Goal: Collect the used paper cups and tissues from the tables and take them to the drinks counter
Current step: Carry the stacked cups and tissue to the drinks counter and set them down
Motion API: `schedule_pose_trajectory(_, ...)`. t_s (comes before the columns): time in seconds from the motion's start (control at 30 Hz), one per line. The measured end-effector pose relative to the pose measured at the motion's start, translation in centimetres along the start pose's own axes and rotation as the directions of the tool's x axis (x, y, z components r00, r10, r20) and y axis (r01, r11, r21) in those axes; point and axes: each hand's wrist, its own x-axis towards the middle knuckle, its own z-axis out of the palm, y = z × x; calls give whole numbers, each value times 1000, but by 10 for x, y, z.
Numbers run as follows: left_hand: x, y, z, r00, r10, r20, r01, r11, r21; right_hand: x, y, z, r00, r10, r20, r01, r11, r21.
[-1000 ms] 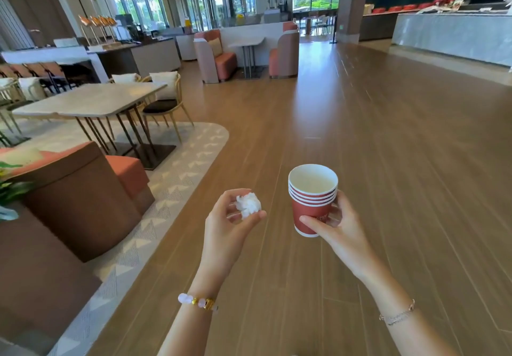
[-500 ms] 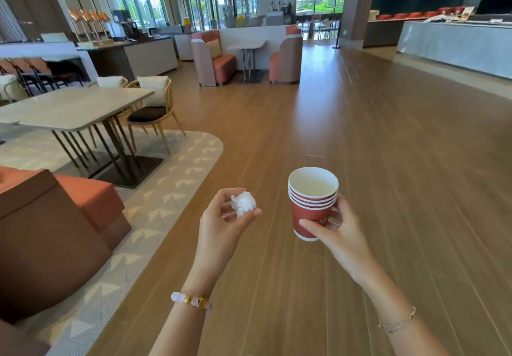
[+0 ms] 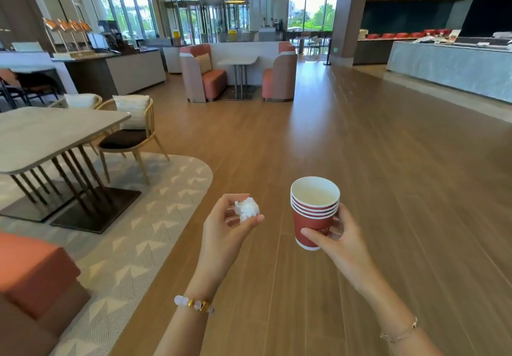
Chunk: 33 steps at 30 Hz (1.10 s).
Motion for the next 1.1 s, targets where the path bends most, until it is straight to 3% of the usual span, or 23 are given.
schedule_pose_trajectory(0.4, 223, -109, 39, 997, -56, -51, 58, 998, 33, 261, 62, 43, 998, -4, 63, 3, 1000, 12)
schedule_pose_trajectory(0.73, 468, -171, 101, 987, -47, -153, 57, 996, 64, 526, 96, 57, 992, -9, 126, 9, 1000, 7)
schedule_pose_trajectory(1.1, 655, -259, 126, 977, -145, -157, 150, 989, 17, 728, 143, 88, 989, 26, 142, -24, 1000, -15)
